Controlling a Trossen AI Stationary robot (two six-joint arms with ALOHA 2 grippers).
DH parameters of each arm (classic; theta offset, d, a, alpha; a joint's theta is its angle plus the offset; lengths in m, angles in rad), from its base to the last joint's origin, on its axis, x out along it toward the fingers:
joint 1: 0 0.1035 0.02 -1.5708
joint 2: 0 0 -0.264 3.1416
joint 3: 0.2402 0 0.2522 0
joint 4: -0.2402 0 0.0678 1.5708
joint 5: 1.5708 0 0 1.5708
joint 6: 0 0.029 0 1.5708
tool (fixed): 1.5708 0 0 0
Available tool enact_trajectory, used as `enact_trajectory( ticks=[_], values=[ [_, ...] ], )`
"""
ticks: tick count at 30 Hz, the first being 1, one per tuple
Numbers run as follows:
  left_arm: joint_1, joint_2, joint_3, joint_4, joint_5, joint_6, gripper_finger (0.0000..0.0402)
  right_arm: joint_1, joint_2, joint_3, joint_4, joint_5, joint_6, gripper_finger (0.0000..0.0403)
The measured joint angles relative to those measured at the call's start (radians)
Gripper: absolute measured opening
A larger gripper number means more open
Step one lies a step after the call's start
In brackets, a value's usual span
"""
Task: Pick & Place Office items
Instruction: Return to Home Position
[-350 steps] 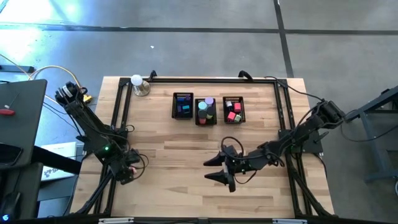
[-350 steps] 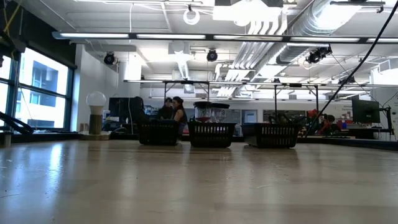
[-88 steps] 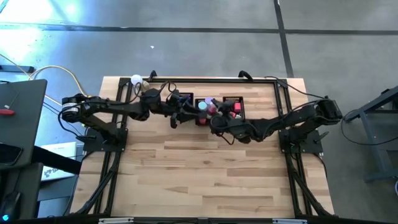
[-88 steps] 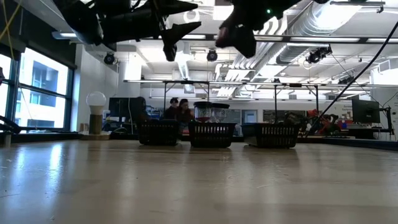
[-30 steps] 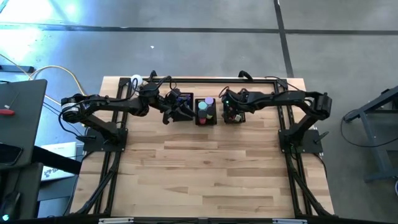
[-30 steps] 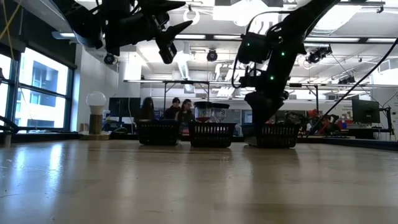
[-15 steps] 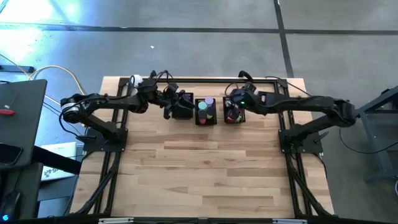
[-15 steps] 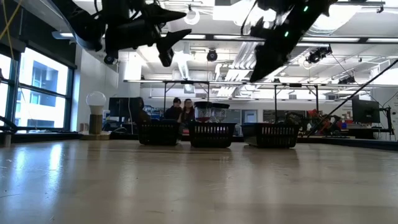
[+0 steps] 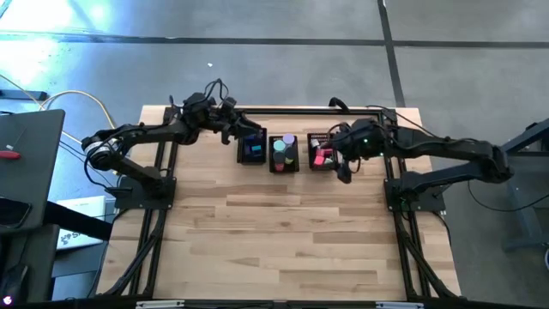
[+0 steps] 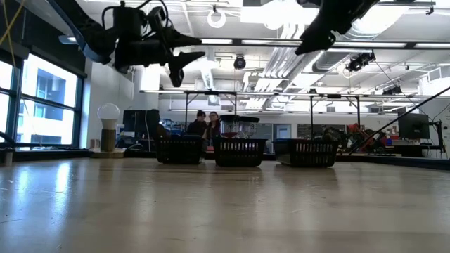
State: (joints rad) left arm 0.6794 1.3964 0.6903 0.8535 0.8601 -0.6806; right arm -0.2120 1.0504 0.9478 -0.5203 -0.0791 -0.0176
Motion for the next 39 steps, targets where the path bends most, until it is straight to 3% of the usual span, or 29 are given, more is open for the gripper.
enact_trajectory(
  ticks=[3, 7, 11, 15, 16, 20, 22, 28, 31, 35, 39],
  values=[
    [0.015, 0.0, 0.0, -0.012, -0.002, 0.033, 0.0093, 0.017, 0.019, 0.0, -0.054, 0.035, 0.017, 0.0271],
    [0.017, 0.0, 0.0, -0.015, 0.01, -0.002, 0.0031, 0.038, 0.022, 0.0, -0.134, 0.135, 0.101, 0.022],
    [0.019, -0.008, 0.001, -0.015, 0.075, -0.045, 0.0004, 0.056, 0.022, 0.0, -0.188, 0.281, 0.137, 0.0134],
    [0.019, -0.008, 0.001, -0.013, 0.133, -0.051, 0.0001, 0.082, 0.017, 0.0, -0.26, 0.266, 0.122, 0.0027],
    [0.019, -0.008, 0.001, -0.007, 0.133, -0.051, 0.0001, 0.092, 0.01, 0.0, -0.294, 0.242, 0.118, 0.0015],
    [0.018, -0.008, 0.001, 0.045, 0.075, -0.066, 0.0001, 0.14, -0.041, 0.0, -0.424, 0.186, 0.136, 0.0005],
    [0.003, -0.009, 0.002, 0.06, -0.003, -0.026, 0.0001, 0.175, -0.074, -0.004, -0.463, 0.173, 0.14, 0.0003],
    [-0.172, 0.015, 0.002, 0.067, -0.434, 0.298, 0.0001, 0.28, -0.259, -0.109, -0.415, 0.133, 0.131, 0.0002],
    [-0.262, 0.01, 0.006, 0.071, -0.564, 0.533, 0.0001, 0.312, -0.414, -0.206, -0.341, 0.136, 0.131, 0.0002],
    [-0.297, -0.056, 0.007, -0.025, -0.567, 0.546, 0.0001, 0.319, -0.584, -0.245, -0.198, 0.124, 0.133, 0.0002],
    [-0.248, -0.209, 0.007, -0.383, -0.543, 0.532, 0.0001, 0.32, -0.702, -0.295, -0.101, 0.077, 0.111, 0.0002]
  ],
)
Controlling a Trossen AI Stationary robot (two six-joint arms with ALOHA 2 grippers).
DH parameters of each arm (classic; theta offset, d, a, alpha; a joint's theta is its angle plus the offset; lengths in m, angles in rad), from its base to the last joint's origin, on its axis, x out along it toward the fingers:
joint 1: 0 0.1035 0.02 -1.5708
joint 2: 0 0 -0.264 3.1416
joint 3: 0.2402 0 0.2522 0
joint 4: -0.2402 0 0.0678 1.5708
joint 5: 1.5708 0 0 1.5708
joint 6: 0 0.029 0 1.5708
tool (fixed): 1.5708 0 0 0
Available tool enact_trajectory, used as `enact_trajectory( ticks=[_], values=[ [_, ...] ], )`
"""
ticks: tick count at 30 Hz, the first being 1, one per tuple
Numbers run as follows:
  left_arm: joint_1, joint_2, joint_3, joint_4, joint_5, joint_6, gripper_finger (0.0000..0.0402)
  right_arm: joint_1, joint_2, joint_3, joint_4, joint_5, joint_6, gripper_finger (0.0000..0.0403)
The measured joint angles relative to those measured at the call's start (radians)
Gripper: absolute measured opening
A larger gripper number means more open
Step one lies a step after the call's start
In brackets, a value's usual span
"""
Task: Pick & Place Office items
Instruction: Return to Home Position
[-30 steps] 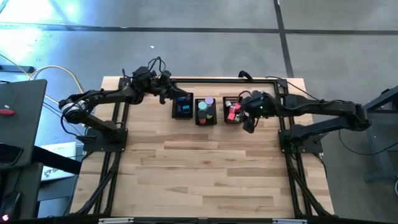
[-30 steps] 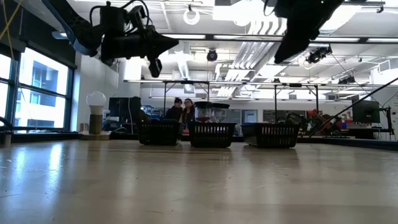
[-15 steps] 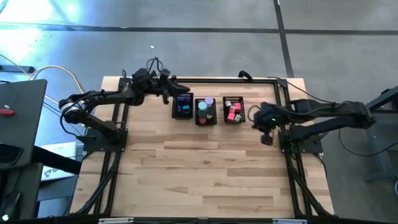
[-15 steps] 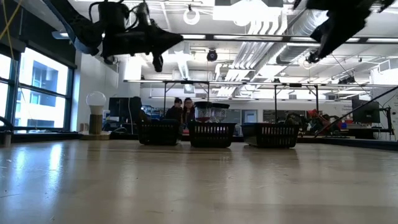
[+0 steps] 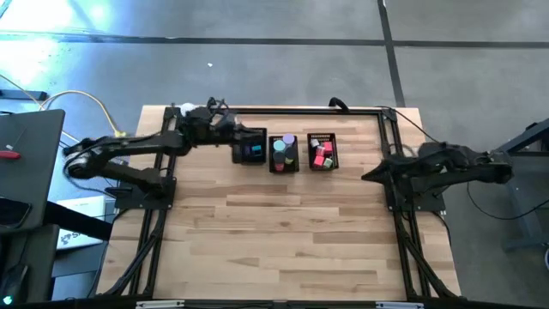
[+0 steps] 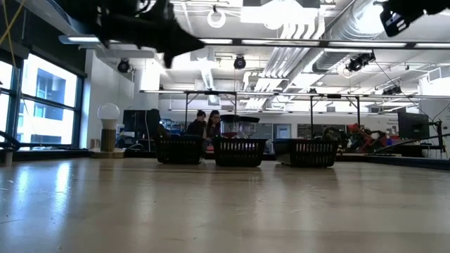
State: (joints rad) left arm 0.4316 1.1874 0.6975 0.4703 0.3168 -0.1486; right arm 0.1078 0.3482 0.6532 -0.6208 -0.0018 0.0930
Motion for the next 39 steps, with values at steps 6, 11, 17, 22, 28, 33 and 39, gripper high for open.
enact_trajectory(
  ticks=[6, 11, 17, 22, 28, 33, 39],
  values=[
    [0.062, -0.262, -0.003, -0.427, -0.002, 0.0, 0.0001, -0.001, -0.089, -0.164, 0.346, -0.003, -0.011, 0.0002],
    [0.066, -0.504, -0.089, -0.458, -0.008, -0.009, 0.0001, -0.001, -0.082, -0.351, 0.586, -0.005, -0.095, 0.0002],
    [0.054, -0.73, -0.282, -0.451, -0.039, -0.064, 0.0001, -0.025, -0.082, -0.492, 0.841, -0.025, -0.125, 0.0002],
    [0.006, -0.824, -0.479, -0.274, 0.03, -0.139, 0.0001, -0.077, -0.081, -0.596, 0.944, -0.116, -0.15, 0.0002],
    [-0.063, -0.878, -0.603, -0.206, -0.068, -0.157, 0.0001, -0.134, -0.081, -0.644, 0.962, -0.109, -0.092, 0.0002],
    [-0.082, -0.894, -0.639, -0.234, -0.086, -0.135, 0.0001, -0.136, -0.081, -0.645, 0.923, -0.106, -0.089, 0.0002],
    [-0.082, -0.899, -0.66, -0.299, -0.086, -0.112, 0.0001, -0.136, -0.082, -0.645, 0.795, -0.105, -0.063, 0.0002]
  ],
)
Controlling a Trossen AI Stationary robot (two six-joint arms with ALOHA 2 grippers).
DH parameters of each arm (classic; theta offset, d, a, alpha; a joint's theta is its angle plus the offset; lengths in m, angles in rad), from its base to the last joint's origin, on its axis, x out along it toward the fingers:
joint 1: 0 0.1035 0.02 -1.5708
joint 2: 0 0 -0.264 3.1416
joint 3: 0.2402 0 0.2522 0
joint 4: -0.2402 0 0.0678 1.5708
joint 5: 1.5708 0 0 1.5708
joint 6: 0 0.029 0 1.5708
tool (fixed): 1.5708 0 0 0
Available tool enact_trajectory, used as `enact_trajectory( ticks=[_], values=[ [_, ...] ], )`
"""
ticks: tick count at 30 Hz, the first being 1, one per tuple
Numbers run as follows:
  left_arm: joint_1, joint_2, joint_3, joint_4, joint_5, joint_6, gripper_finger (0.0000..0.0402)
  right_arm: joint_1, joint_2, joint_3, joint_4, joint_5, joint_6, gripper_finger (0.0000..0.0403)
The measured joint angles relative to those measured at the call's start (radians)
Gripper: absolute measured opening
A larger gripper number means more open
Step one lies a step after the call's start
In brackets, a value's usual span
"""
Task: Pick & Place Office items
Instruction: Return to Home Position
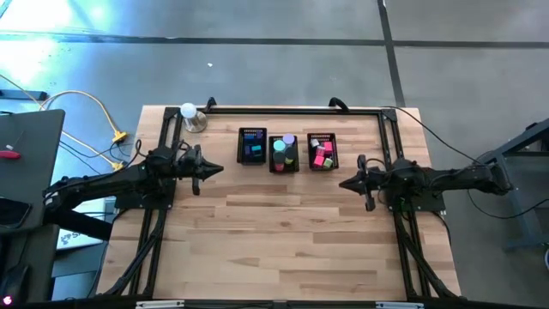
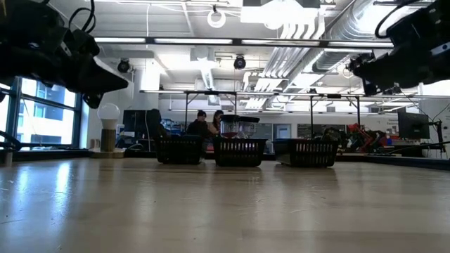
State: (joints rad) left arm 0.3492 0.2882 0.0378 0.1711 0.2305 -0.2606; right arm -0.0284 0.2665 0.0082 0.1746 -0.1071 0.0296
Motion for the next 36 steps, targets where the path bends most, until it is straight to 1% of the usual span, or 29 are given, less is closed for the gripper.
enact_trajectory(
  ticks=[2, 5, 11, 14, 19, 24, 33, 36],
  values=[
    [0.0, 0.0, -0.004, 0.005, 0.0, 0.001, 0.0001, 0.0, 0.0, 0.0, -0.023, 0.005, 0.0, 0.0002],
    [0.0, 0.0, -0.011, 0.005, 0.0, 0.001, 0.0001, 0.0, 0.0, 0.0, -0.009, 0.025, 0.0, 0.0002],
    [-0.001, -0.018, -0.016, 0.005, 0.012, 0.001, 0.0001, 0.0, 0.0, 0.0, 0.012, 0.026, -0.006, 0.0002],
    [-0.001, -0.069, -0.017, -0.019, 0.029, 0.001, 0.0001, 0.0, 0.0, 0.0, -0.002, 0.017, 0.0, 0.0002],
    [-0.001, -0.191, -0.017, -0.14, 0.017, -0.001, 0.0001, 0.0, 0.0, -0.001, -0.006, -0.004, 0.0, 0.0002],
    [-0.002, -0.275, -0.018, -0.142, 0.028, -0.007, 0.0001, 0.0, 0.0, -0.001, -0.006, 0.001, 0.001, 0.0002],
    [-0.002, -0.279, -0.019, -0.149, 0.007, -0.003, 0.0001, 0.0, 0.001, -0.001, -0.007, 0.001, 0.001, 0.0002],
    [-0.002, -0.279, -0.019, -0.143, 0.008, -0.048, 0.0001, 0.0, 0.001, -0.001, -0.007, 0.001, 0.001, 0.0002]
  ],
)
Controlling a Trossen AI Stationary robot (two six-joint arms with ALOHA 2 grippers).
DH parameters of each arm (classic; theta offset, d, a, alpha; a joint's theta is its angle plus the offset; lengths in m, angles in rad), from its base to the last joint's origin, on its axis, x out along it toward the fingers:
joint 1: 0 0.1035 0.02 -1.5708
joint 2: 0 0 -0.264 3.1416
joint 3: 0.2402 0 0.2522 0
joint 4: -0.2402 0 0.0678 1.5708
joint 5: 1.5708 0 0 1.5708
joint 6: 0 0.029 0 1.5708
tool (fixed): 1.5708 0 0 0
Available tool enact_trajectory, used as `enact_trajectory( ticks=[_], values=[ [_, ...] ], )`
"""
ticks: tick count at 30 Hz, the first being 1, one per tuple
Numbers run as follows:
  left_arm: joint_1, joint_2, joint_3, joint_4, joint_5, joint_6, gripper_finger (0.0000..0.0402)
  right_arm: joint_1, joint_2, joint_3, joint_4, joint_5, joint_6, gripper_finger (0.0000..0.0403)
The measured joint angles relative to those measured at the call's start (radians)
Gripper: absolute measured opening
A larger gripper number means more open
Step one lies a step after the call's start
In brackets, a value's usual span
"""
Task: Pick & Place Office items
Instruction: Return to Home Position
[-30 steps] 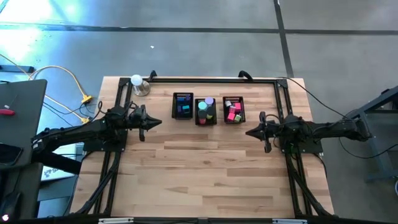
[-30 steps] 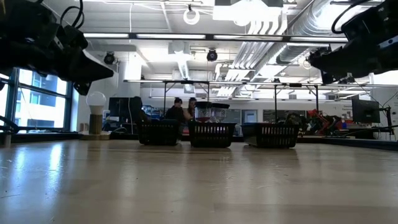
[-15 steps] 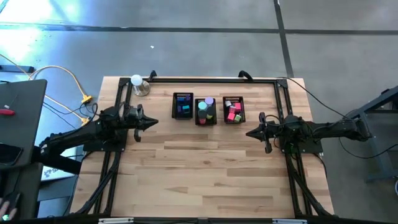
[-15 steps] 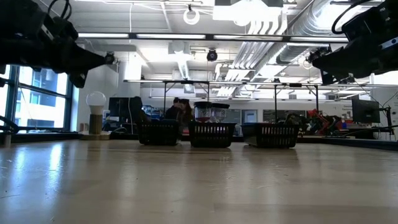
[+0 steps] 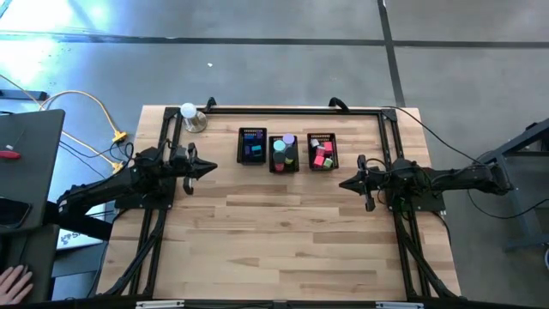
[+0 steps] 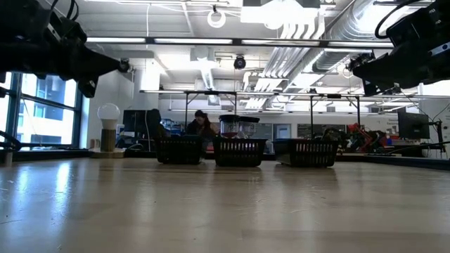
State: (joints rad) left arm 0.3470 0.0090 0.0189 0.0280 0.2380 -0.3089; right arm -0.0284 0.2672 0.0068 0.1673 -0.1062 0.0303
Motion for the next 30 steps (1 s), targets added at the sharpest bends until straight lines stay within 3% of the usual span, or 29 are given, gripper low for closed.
enact_trajectory(
  ticks=[30],
  values=[
    [0.0, 0.0, 0.0, 0.032, 0.001, 0.02, 0.0001, 0.0, 0.0, -0.001, 0.0, 0.0, 0.0, 0.0002]
  ],
)
